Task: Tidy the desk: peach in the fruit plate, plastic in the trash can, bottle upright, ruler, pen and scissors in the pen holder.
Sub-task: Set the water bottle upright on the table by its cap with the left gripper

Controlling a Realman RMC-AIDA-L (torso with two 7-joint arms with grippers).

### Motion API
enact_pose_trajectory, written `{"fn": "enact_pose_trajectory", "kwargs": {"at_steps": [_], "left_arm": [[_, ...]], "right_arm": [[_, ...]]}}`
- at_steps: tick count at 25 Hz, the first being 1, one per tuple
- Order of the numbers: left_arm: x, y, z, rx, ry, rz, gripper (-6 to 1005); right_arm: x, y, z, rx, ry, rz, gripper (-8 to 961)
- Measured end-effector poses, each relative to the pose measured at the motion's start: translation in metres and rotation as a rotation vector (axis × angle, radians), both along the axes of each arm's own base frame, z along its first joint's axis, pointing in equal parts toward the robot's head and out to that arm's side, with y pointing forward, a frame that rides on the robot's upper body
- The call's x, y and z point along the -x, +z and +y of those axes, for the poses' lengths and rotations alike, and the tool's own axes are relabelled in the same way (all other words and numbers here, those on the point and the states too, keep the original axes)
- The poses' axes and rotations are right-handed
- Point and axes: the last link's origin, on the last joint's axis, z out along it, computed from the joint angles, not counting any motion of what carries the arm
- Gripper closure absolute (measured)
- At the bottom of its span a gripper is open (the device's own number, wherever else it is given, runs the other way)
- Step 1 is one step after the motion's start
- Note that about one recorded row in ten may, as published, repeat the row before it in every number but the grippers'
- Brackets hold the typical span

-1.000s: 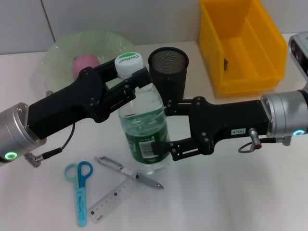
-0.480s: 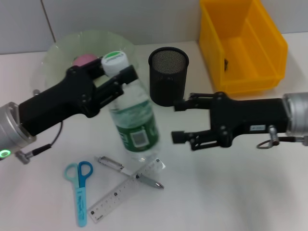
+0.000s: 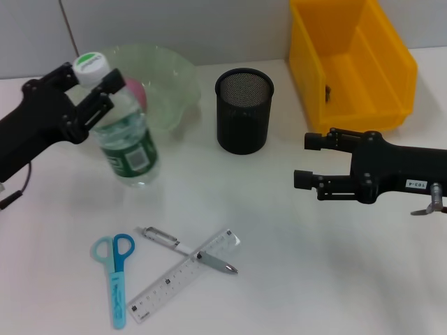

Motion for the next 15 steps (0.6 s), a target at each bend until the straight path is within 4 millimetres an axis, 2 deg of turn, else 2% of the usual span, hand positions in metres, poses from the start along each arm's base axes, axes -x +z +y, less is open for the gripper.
{"fn": "enact_pose_trajectory", "kwargs": {"at_steps": [1,2,3,5,9,15], "left_arm": [[0.008,0.006,0.003,-0.073,0.033,0.018,509],[0.008,0.006,0.003,-0.073,0.033,0.018,508],[0.025,0.011,0.008,-0.18,0.095,0.084,508],[0.025,0.011,0.008,-0.18,0.095,0.084,506],[0.045,0.01,0.016,-0.305,0.179,0.205,503],[0.054,0.009,0.018,-0.351,0.22,0.244,498]], "right_arm": [[-0.002,-0.001,-0.001,-0.002,-0.008,0.001,121],[-0.003,-0.001,-0.002,-0.004,-0.015,0.0,121],[-0.004,-0.002,-0.002,-0.005,-0.02,0.001,121],[-0.005,-0.002,-0.003,-0.003,-0.026,0.003,121],[-0.007,-0.004,-0.006,0.002,-0.033,0.009,121],[-0.007,-0.005,-0.008,0.007,-0.038,0.014,121]]}}
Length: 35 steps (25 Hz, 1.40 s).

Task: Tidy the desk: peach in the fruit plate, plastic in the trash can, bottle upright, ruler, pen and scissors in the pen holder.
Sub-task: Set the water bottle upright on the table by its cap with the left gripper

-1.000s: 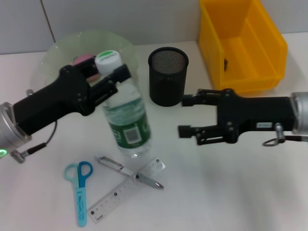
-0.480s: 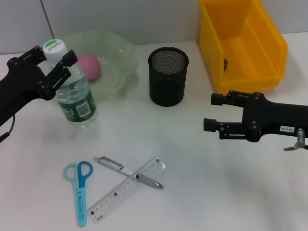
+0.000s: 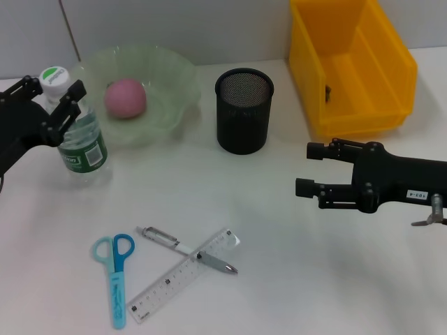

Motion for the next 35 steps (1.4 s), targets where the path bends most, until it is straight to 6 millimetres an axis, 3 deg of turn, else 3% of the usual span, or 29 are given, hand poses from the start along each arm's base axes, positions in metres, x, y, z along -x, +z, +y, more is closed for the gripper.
{"fn": "enact_pose_trajectory", "kwargs": {"at_steps": [13,35], "left_arm": [[0.014,-0.003,-0.001,-0.043,0.075,0.022,488],[0.016,-0.003,0.0,-0.054,0.09,0.014,472]], "right_arm": [[0.001,-0.001,0.002,0.003,-0.011,0.003,122],[0.002,-0.002,0.003,0.009,-0.014,0.008,122]]}}
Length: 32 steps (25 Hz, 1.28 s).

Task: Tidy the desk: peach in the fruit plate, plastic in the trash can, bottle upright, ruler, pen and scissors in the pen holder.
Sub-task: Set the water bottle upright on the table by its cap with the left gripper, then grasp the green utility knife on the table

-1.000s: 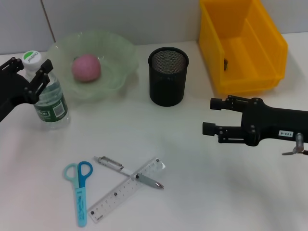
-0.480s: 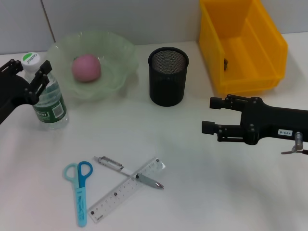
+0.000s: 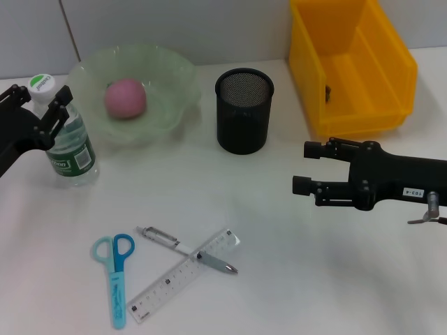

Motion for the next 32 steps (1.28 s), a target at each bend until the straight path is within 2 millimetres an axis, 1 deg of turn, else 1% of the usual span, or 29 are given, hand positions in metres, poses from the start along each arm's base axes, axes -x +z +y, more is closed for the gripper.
{"fn": "enact_pose_trajectory", "kwargs": {"at_steps": [10,14,18,20,22,27,29,30,31,32], "left_arm": [[-0.001,0.0,0.0,0.004,-0.001,-0.01,464],[-0.001,0.001,0.0,0.002,-0.004,-0.014,259],[-0.001,0.003,-0.003,-0.001,-0.012,-0.019,176],[0.0,0.009,-0.007,-0.016,-0.024,-0.039,135],[0.001,0.011,-0.007,-0.02,-0.023,-0.047,135],[0.008,0.036,-0.02,-0.003,-0.019,-0.13,135],[0.008,0.046,-0.032,0.054,-0.041,-0.178,135],[0.008,0.052,-0.041,0.119,-0.058,-0.206,135],[0.008,0.052,-0.041,0.119,-0.058,-0.206,135],[0.006,0.054,-0.046,0.162,-0.07,-0.217,135]], "right_arm": [[0.0,-0.001,0.0,0.005,0.003,-0.002,123],[0.0,0.0,0.0,0.004,0.003,-0.004,123],[-0.001,0.0,0.0,0.007,0.002,-0.011,123],[-0.001,0.0,0.001,0.007,0.001,-0.016,123],[-0.001,-0.001,0.001,0.008,0.001,-0.019,123],[-0.002,0.0,0.001,0.006,0.0,-0.021,123],[-0.002,0.0,0.001,0.005,-0.001,-0.021,123],[-0.002,0.001,0.001,0.005,0.0,-0.019,123],[-0.002,0.001,0.001,0.005,0.0,-0.019,123],[-0.002,0.002,0.001,0.009,0.0,-0.02,123]]}}
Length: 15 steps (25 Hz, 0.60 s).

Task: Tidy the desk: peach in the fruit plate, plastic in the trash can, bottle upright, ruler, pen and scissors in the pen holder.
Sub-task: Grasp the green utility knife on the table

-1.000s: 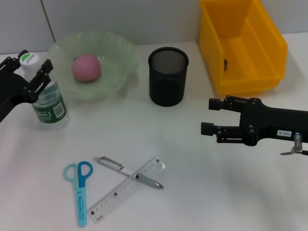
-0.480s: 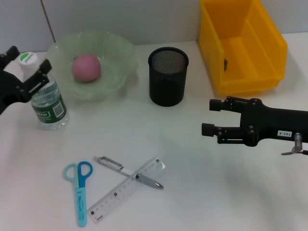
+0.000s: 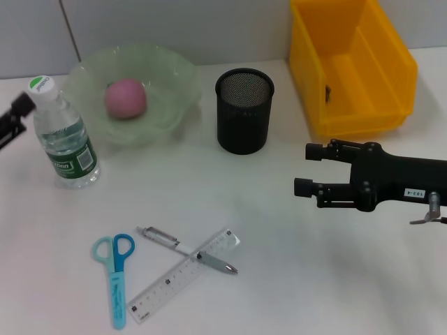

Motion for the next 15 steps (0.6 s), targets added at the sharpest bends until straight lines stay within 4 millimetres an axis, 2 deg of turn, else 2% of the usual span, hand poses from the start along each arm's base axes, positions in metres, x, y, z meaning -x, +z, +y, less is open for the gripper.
{"fn": "enact_pose_trajectory", "kwargs": {"at_steps": [3,7,8,9,13,15], "left_arm": [[-0.012,0.001,-0.021,0.171,-0.117,-0.005,135],[-0.022,-0.004,-0.029,0.287,-0.174,0.016,135],[-0.028,-0.013,-0.03,0.371,-0.194,0.047,135],[-0.028,-0.013,-0.03,0.371,-0.194,0.047,135],[-0.037,-0.038,-0.026,0.517,-0.208,0.131,135],[-0.039,-0.041,-0.024,0.534,-0.213,0.137,135]], "right_arm": [[-0.001,0.0,0.0,0.012,0.0,-0.011,123],[0.0,0.0,0.0,0.03,-0.002,-0.022,124],[0.0,-0.001,0.0,0.05,0.002,-0.03,124],[0.0,-0.001,0.0,0.05,0.002,-0.03,124],[0.001,0.005,0.0,0.107,0.004,-0.053,124],[0.003,0.008,0.002,0.117,0.007,-0.059,124]]}}
